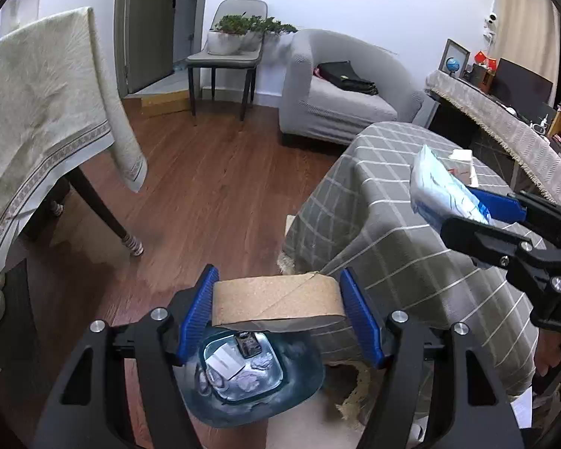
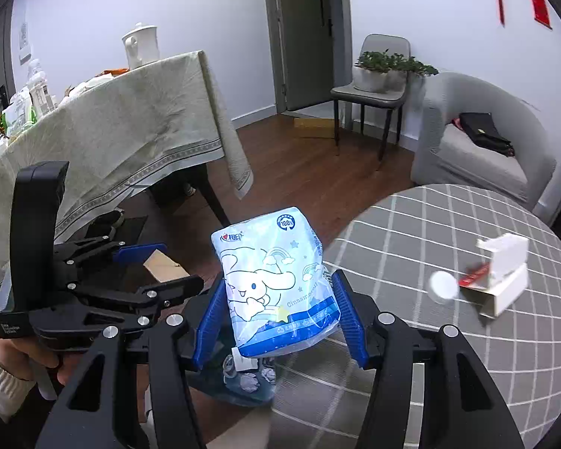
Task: Collect trash
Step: 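Lift the blue wipes pack with the right tool while the left tool carries the tube to the bin, then open the left tool over the teal bin while the right tool lowers the wipes pack into it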
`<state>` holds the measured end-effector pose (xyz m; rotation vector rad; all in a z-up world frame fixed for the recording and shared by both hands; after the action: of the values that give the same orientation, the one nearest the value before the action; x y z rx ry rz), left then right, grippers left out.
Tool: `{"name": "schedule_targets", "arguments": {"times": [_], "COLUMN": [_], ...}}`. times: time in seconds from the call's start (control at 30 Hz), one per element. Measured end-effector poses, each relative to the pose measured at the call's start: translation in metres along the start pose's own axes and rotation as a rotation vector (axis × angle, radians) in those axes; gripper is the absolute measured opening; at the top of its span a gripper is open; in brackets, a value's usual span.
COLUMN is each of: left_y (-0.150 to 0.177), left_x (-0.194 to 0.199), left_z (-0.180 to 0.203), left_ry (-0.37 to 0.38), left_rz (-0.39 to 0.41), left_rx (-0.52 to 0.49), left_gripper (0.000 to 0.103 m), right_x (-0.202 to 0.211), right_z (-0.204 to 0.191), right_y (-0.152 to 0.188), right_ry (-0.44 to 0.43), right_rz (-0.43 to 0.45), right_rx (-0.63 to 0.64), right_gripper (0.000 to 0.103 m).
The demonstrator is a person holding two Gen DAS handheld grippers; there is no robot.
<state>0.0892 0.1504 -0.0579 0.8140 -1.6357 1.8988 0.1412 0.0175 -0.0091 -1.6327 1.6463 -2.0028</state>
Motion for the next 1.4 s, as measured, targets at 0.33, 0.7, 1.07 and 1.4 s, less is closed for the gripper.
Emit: {"name": "schedule_targets", "arguments": {"times": [0.33,0.7,1.07,1.4], "left_y": [0.028,0.084,0.127,0.127], "left_x": [-0.020,-0.072,-0.103,-0.100], "left_z": [-0.033,-0.065,-0.067,-0.070], "left_ry": [-0.005,-0.034,-0.027,-0.020], "left_rz": [-0.094,-0.266,-0.386,-0.381], "left_rx": [0.031,0.042,-0.026,-0.036], "left_gripper": [0.069,0.069,0.070,0.079], "right_x": [-0.034,-0.075,-0.108,-0.132], "right_z": [-0.029,-0.048,-0.059,-0.063], "right_y": [-0.002,0.009,0.024,0.041], "right_ry": [-0.022,-0.032,-0.031,-0.036], "right_rz": [-0.044,-0.137,-0.234,-0.301], "right_rx": [0.006,-0.018,-0.023,-0.033], "right_gripper": [0.056,0.056,0.057,0.057]}}
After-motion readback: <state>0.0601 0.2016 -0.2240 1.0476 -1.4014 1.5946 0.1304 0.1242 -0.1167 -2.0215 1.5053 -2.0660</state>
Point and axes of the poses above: each gripper's, at about its wrist camera, not at the fingertips, and x roughly against the way its jaws point, z to its right, y to its underside, the point moved 5 cm from there along -x, roughly the way its jaws point, and after that the axes turned 4 degrees about -x, right-handed, at the moved point
